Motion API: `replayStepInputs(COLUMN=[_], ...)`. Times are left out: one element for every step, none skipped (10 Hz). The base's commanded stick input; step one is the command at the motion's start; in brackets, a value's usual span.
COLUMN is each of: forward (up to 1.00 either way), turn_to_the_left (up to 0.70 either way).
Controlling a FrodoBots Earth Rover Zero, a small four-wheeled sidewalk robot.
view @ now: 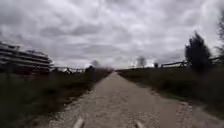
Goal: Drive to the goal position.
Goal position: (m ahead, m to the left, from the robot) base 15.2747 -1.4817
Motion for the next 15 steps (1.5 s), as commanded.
replayStepInputs(forward=[0.70, 0.70, 0.70, 0.70, 0.70, 0.70, 0.70, 0.70, 0.70, 0.70, 0.70, 0.70, 0.70, 0.70, 0.70], turn_to_the_left=[0.00, 0.00, 0.00, 0.00, 0.00, 0.00, 0.00, 0.00, 0.00, 0.00, 0.00, 0.00, 0.00, 0.00, 0.00])
